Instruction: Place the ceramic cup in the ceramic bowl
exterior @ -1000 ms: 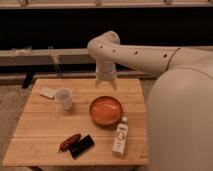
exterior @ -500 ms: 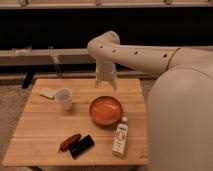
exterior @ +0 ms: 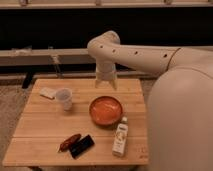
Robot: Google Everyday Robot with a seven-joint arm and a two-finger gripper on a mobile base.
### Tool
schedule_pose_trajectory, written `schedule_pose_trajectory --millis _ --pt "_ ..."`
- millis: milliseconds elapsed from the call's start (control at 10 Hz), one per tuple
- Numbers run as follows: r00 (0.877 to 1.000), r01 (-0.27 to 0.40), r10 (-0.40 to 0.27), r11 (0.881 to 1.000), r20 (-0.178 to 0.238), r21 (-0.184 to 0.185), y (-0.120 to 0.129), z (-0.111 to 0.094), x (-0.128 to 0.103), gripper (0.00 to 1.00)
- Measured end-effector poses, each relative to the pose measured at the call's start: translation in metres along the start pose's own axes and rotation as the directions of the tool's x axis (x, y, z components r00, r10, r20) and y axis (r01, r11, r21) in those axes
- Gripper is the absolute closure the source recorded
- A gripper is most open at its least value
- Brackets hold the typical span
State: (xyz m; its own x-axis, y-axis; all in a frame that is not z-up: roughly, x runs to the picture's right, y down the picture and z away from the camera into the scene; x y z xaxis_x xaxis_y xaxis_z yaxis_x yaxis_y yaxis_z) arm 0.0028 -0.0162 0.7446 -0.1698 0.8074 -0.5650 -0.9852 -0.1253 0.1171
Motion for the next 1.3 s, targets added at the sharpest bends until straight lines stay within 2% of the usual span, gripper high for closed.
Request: schedule_pose_trajectory --millis 300,600,800,1200,1300 --pt "1.0 0.002 -0.002 1.0 0.001 -0.001 0.001 -0.001 -0.001 0.35" --pt "0.999 0.038 -0.038 0.999 0.008 -0.001 0.018 -0.004 -0.007 0.35" --pt "0.999 0.039 -0.039 0.999 0.01 0.002 0.016 -0.004 -0.009 0.35" --pt "0.996 0.087 -0.087 0.996 0.016 -0.001 0.046 -0.008 -0.015 0.35" --pt "0.995 0.093 -0.093 0.996 0.017 0.001 0.046 -0.008 -0.016 0.35"
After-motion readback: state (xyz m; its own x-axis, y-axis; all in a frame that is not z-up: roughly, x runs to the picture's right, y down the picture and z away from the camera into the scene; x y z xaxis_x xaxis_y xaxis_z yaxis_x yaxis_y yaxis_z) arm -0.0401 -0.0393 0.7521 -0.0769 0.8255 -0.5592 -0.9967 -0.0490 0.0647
